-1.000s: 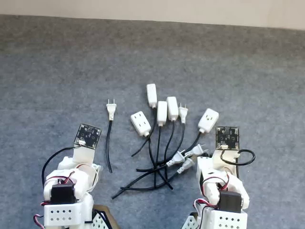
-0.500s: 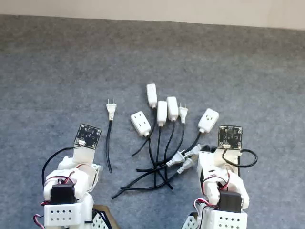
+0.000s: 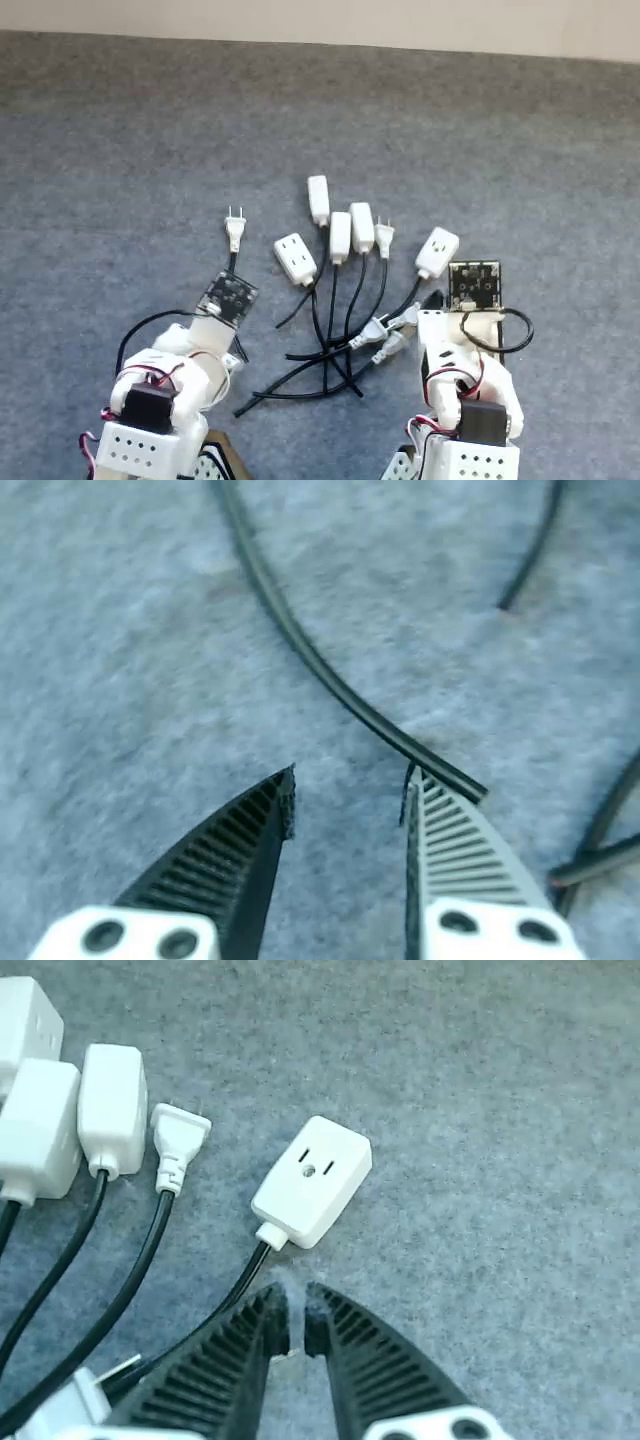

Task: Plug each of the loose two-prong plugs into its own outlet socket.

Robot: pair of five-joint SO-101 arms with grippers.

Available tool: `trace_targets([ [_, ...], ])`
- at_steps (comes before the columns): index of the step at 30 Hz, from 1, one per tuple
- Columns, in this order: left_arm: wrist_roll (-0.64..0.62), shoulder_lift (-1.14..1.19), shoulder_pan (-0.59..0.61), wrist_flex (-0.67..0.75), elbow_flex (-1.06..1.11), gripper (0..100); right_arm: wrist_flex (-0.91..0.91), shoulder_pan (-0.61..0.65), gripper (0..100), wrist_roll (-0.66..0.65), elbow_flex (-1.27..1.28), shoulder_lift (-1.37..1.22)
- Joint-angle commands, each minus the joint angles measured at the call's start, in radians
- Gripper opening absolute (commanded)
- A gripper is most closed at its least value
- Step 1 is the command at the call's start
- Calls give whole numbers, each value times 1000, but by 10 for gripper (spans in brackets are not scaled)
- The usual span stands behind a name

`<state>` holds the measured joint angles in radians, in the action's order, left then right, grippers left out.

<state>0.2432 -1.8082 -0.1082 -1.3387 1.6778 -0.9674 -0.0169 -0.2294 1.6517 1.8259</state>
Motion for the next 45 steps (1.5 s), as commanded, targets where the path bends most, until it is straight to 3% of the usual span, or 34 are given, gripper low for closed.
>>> trace_targets([
  [1, -5, -1, -61, -6, 18, 197, 24, -2, 60, -31, -145, -8],
  [6, -2, -2, -65, 9, 18, 197, -67, -2, 101, -26, -470, -259],
  [13, -2, -2, 58, 109, 18, 197, -116, -7, 101, 32, -1001, -1072],
  [17, 0, -2, 182, 276, 12, 197, -114, -8, 101, 63, -1193, -1440],
  [22, -2, 5, 438, 508, -94, 197, -111, -27, 101, 149, -1205, -1560],
  [25, -2, 8, 479, 525, -205, 197, -111, -25, 101, 158, -1124, -1512],
  [30, -2, 156, 479, 400, -486, 197, -42, -30, 101, 147, -898, -1251],
  [36, -3, 745, 458, 155, -1009, 197, -31, 8, 101, 49, -641, -970],
  [41, -8, 1294, 295, -140, -1442, 200, -25, 10, 101, 52, -512, -878],
  [45, -74, 1596, 124, -235, -1689, 236, 19, 30, 101, 95, -423, -835],
])
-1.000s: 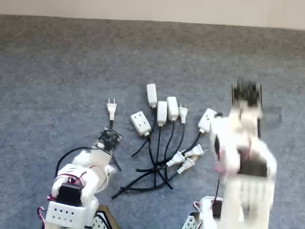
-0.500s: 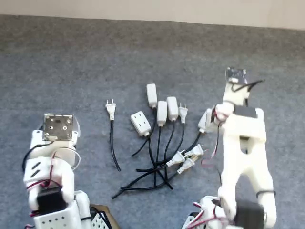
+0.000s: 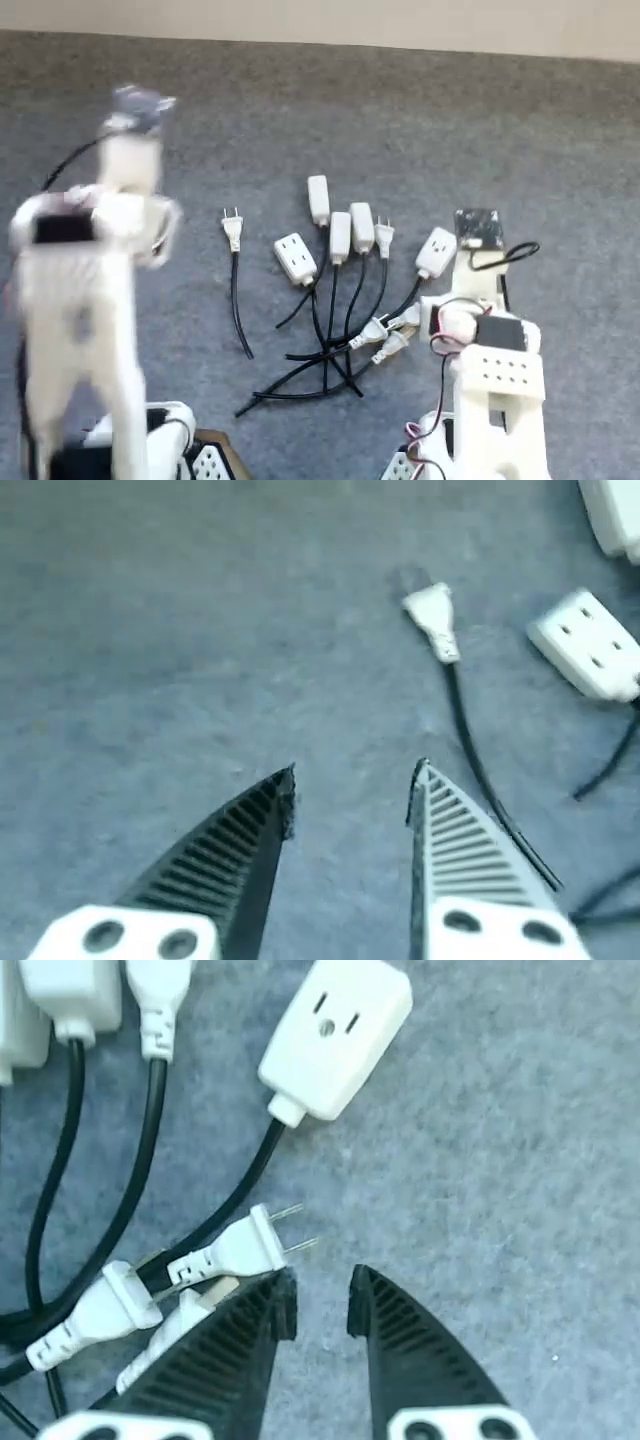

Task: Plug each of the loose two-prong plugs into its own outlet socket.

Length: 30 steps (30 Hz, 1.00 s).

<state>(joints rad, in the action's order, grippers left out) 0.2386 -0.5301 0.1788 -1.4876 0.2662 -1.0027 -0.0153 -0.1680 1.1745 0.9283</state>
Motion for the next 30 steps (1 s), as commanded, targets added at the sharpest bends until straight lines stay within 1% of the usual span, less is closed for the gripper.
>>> trace_targets([
  [1, -91, 383, -206, -89, -329, 257, 76, 33, 101, 44, 85, 71],
  [4, -141, 552, -328, -89, -449, 293, 120, 38, 101, 57, 148, 105],
  [7, -195, 704, -410, -71, -535, 295, 142, 39, 101, 100, 186, 148],
  [11, -278, 860, -481, 12, -565, 295, 143, 39, 101, 110, 214, 214],
  [14, -347, 937, -515, 38, -562, 295, 143, 41, 101, 110, 228, 249],
  [18, -477, 989, -510, 35, -561, 295, 142, 41, 101, 110, 228, 259],
  [24, -601, 1001, -490, 38, -530, 295, 142, 41, 101, 110, 228, 259],
  [26, -623, 1001, -476, 51, -506, 295, 140, 41, 101, 110, 228, 259],
  [30, -649, 1001, -421, 121, -438, 295, 140, 41, 101, 110, 228, 260],
])
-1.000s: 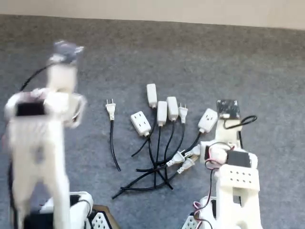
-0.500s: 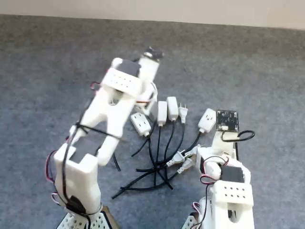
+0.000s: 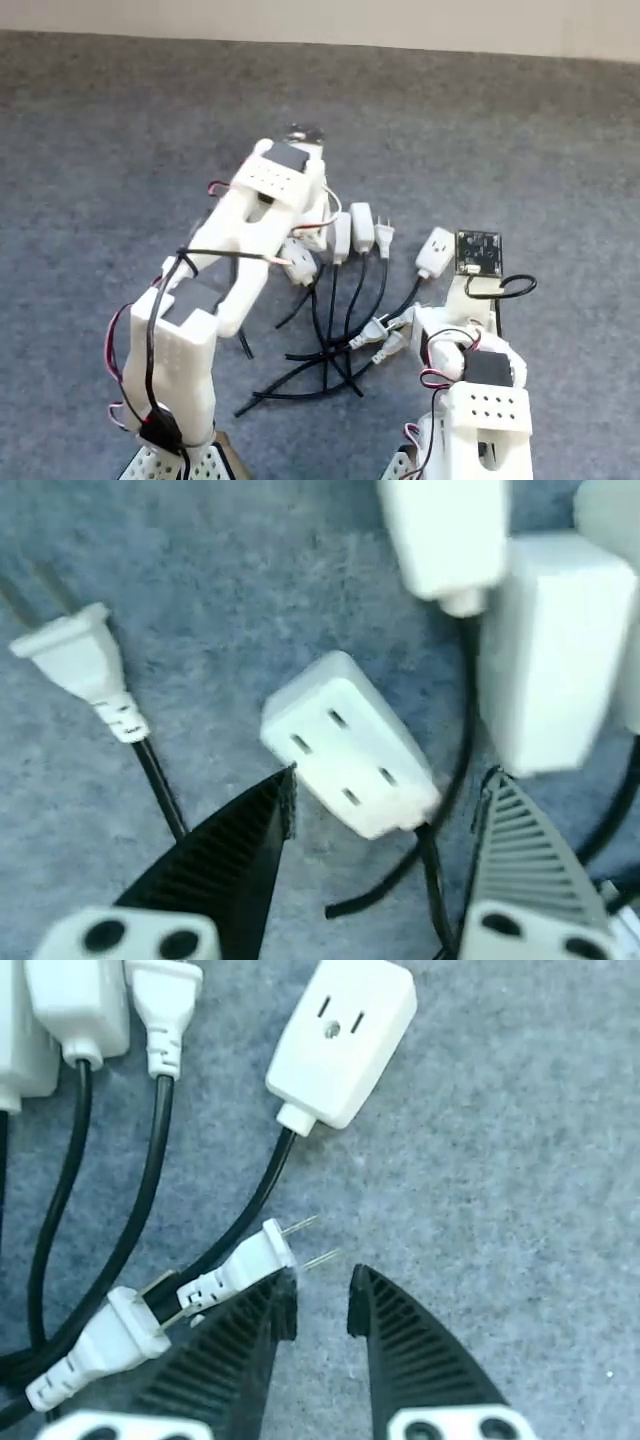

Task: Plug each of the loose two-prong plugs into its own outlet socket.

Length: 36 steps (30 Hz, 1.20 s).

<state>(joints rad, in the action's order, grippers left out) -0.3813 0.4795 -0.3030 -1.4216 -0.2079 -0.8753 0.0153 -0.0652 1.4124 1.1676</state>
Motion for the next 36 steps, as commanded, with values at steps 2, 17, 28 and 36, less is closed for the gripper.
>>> trace_targets([
  [2, -28, -8, 82, 69, 68, 295, 13, 10, 101, 8, -10, 21],
  [17, 192, -8, 133, 117, 101, 116, 13, 10, 101, 8, -10, 21],
  [28, 209, -7, 134, 58, 108, 216, 13, 10, 101, 8, -10, 21],
  [36, 212, -7, 105, -83, 117, 224, 15, 27, 101, 8, -10, 21],
])
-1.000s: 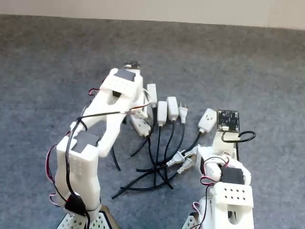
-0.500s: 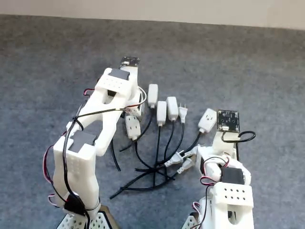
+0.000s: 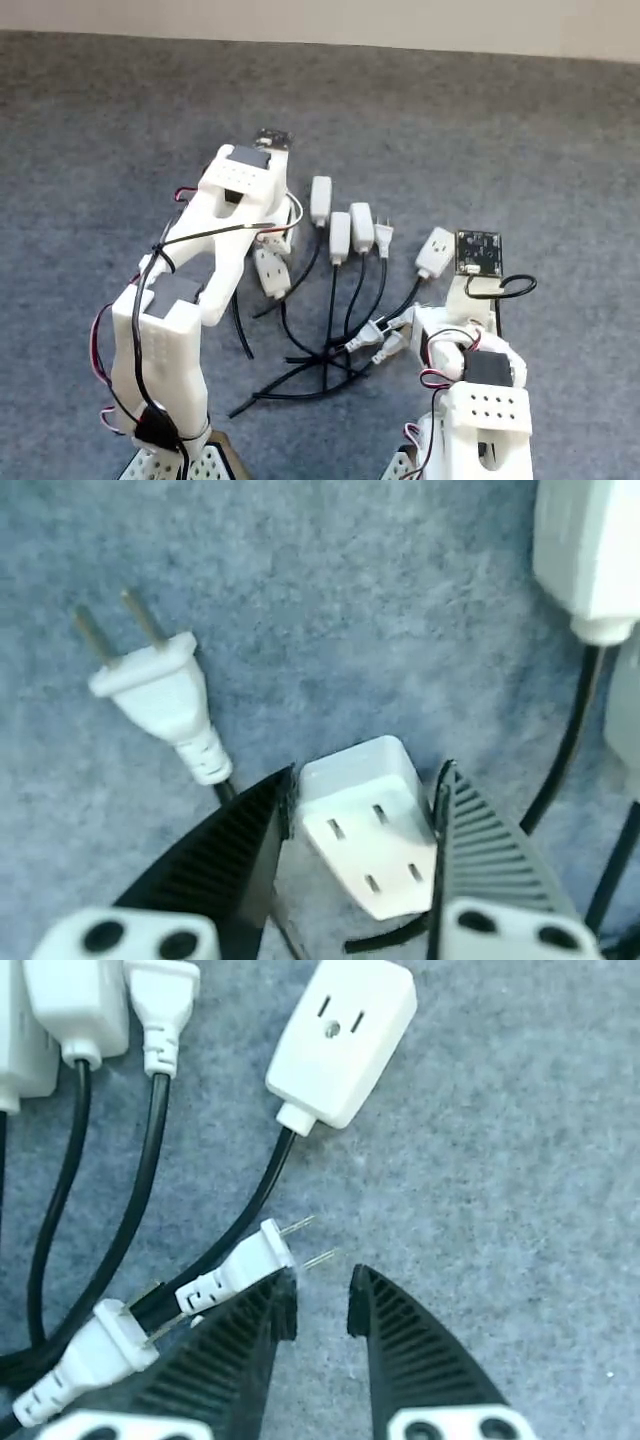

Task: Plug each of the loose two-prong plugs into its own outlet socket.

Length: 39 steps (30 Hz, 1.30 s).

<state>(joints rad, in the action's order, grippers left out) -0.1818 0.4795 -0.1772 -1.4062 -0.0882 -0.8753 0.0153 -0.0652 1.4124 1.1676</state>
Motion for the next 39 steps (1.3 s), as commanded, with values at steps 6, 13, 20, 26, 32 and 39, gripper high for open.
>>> trace_targets([
  [6, 12, -7, -36, -176, -1, 225, 15, 48, 101, 5, -8, 19],
  [13, 15, -7, -42, -184, -7, 226, 15, 51, 101, 3, -8, 19],
  [20, 127, -5, -33, -104, -110, 225, 12, 51, 101, 3, -8, 19],
  [26, 275, -5, -8, -69, -329, 220, 12, 51, 101, 2, -8, 19],
  [32, 338, 67, 47, -141, -404, 225, 12, 51, 101, 2, -8, 19],
  [39, 124, 229, -4, -304, -415, 225, 13, 51, 101, 2, -8, 21],
])
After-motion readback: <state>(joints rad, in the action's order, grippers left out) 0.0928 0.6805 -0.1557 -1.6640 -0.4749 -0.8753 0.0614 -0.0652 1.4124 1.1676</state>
